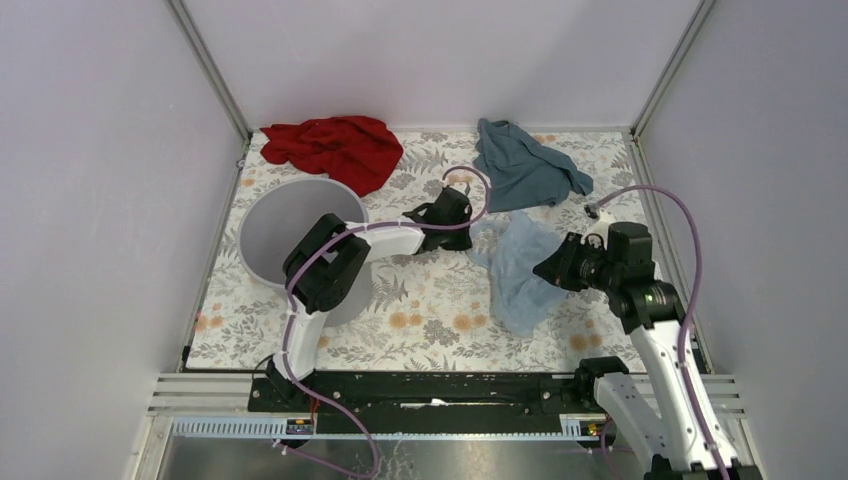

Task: Put the trash bags into the trash bin

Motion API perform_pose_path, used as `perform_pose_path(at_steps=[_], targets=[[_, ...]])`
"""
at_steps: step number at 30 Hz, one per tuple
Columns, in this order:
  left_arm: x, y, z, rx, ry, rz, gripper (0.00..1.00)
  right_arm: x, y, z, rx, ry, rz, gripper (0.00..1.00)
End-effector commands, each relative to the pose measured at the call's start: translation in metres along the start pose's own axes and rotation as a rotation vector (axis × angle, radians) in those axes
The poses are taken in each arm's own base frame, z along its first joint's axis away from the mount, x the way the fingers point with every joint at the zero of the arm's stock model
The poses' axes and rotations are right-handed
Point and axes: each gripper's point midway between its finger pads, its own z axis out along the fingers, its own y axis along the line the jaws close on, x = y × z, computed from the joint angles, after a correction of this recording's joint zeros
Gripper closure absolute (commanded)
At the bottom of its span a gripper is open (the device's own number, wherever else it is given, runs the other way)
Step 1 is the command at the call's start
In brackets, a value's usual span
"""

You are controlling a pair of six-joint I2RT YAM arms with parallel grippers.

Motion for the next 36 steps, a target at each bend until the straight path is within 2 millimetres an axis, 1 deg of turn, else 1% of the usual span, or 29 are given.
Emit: perform_pose_path(at_steps=[1,4,7,10,11,12,13,15,17,19,22,23,24,26,27,28,29,30,31,32,33,34,35,36], targets=[[-0.025,0.005,-0.04,0.015,-0.066,0.009,1.0,0.007,0.017,0.012,-0.127,0.064,0.03,0.73],[-0.025,0.006,-0.059,0.032,-0.093,0.018,1.0,0.011,0.012,0.018,-0.107,0.12,0.027,0.51],[-0.02,0.008,-0.071,0.046,-0.093,0.02,1.0,0.017,0.008,0.023,-0.086,0.182,0.003,0.35],[-0.011,0.009,-0.076,0.059,-0.072,0.016,1.0,0.016,0.016,0.029,-0.091,0.193,-0.048,0.22],[-0.013,0.007,-0.077,0.071,-0.081,0.013,1.0,0.014,0.015,0.031,-0.07,0.189,-0.072,0.18],[-0.013,0.007,-0.078,0.078,-0.084,0.011,1.0,0.011,0.01,0.032,-0.023,0.184,-0.097,0.14],[-0.01,0.007,-0.079,0.08,-0.08,0.011,1.0,0.007,-0.002,0.034,0.046,0.179,-0.113,0.12],[-0.008,0.008,-0.08,0.082,-0.077,0.008,1.0,0.008,-0.013,0.036,0.11,0.212,-0.122,0.11],[-0.007,0.006,-0.082,0.092,-0.069,0.009,1.0,0.016,-0.01,0.04,0.09,0.251,-0.119,0.11],[-0.005,0.005,-0.084,0.099,-0.063,0.008,1.0,0.025,0.002,0.044,0.04,0.266,-0.12,0.16],[-0.006,0.005,-0.087,0.093,-0.06,0.001,1.0,0.04,0.013,0.047,0.009,0.304,-0.104,0.32],[-0.006,0.005,-0.088,0.095,-0.06,-0.001,1.0,0.046,0.015,0.046,-0.002,0.321,-0.099,0.34],[-0.007,0.004,-0.089,0.099,-0.061,0.0,1.0,0.052,0.015,0.046,-0.007,0.336,-0.097,0.32],[-0.007,0.002,-0.092,0.108,-0.061,0.0,1.0,0.059,0.012,0.044,-0.005,0.341,-0.12,0.24],[-0.006,0.002,-0.093,0.111,-0.057,0.0,1.0,0.06,0.01,0.043,-0.003,0.337,-0.129,0.23],[-0.006,0.001,-0.094,0.116,-0.056,-0.002,1.0,0.06,0.009,0.043,-0.003,0.33,-0.133,0.28],[-0.006,-0.001,-0.095,0.123,-0.057,-0.001,1.0,0.058,0.011,0.043,-0.007,0.323,-0.131,0.36],[-0.005,0.0,-0.097,0.118,-0.047,-0.004,1.0,0.054,0.015,0.045,-0.014,0.31,-0.118,0.62],[-0.006,0.0,-0.101,0.115,-0.047,-0.007,1.0,0.047,0.019,0.046,-0.016,0.291,-0.097,0.81],[-0.008,-0.001,-0.106,0.113,-0.05,-0.011,1.0,0.035,0.024,0.047,-0.007,0.251,-0.074,0.95],[-0.012,-0.003,-0.114,0.115,-0.065,-0.017,1.0,0.018,0.024,0.046,0.045,0.188,-0.038,1.0],[-0.017,-0.006,-0.123,0.12,-0.086,-0.021,1.0,-0.004,0.021,0.043,0.115,0.102,-0.002,1.0],[-0.031,-0.012,-0.144,0.134,-0.139,-0.023,1.0,-0.027,0.017,0.036,0.185,0.002,0.032,1.0],[-0.036,-0.011,-0.154,0.123,-0.168,-0.027,1.0,-0.049,0.014,0.027,0.241,-0.092,0.05,1.0]])
